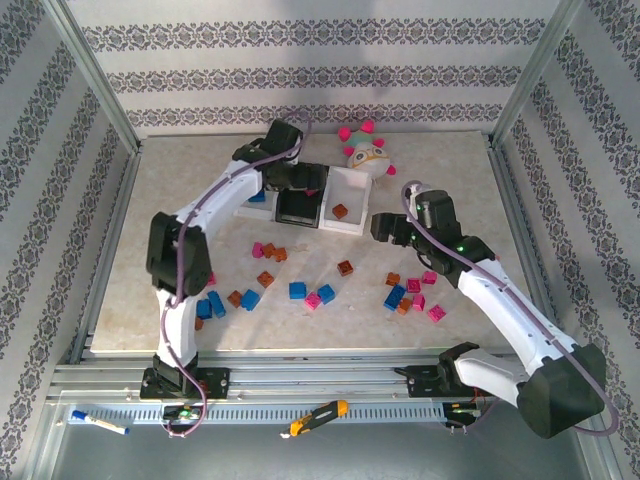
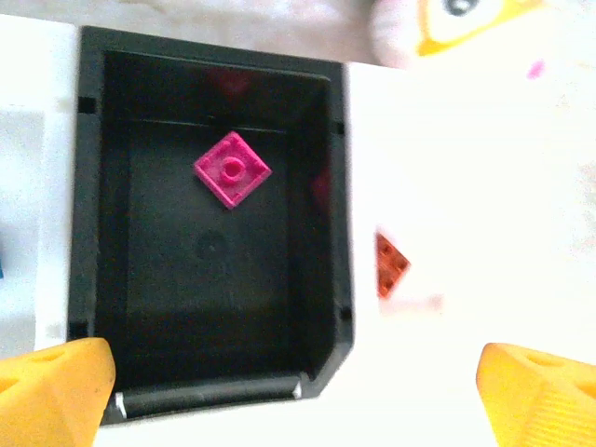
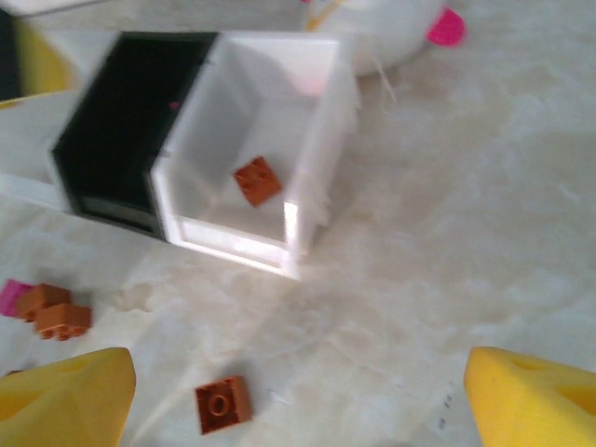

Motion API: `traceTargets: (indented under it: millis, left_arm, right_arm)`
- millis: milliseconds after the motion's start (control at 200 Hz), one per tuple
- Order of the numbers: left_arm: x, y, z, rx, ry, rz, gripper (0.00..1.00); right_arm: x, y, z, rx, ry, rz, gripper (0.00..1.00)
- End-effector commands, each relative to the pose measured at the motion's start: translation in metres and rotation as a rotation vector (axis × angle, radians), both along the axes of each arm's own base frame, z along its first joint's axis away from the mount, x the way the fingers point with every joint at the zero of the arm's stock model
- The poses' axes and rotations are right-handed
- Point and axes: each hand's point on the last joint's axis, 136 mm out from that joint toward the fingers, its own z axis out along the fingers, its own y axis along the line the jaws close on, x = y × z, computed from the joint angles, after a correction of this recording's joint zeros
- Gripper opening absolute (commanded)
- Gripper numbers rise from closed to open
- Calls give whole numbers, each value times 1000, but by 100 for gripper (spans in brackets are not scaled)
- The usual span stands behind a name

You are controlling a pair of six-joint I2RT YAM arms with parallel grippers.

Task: Sort the legos into containers by color
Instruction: Place the lego in the container, then pick up the lego from the bottom-center of the table.

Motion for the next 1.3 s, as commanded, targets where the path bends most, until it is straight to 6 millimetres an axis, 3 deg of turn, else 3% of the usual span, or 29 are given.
traceTargets:
  millis: [0,240,495,734,969,1169,1294]
  left_arm:
    - [-17,-37,43,-65,-249,-219,99]
    - [-102,-69,59,-107,-490,-547,99]
    - [-157,-84,45,-73,-531,-764,99]
    - [-182,-89,37,-90,-528,-869,99]
    - [-192,-87,30,-107,-500,-900,99]
    - [-193,-84,30,-94,-506,-895,99]
    - [-193,-81,30,-94,-511,-868,99]
  right_arm:
    - [-7,-11,-22,-54,95,-17,91]
    - [-26,-13,-72,-73,365,-60,89]
    - [-40,-1,-116,-58,539,-70,78]
    - [-54,2,-144,-85,669,-104,73]
    - [-58,8,-165,-115,716,-117,66]
    - [-56,10,-168,-140,719,-128,49]
    - [-52,12,-155,-141,674,-123,41]
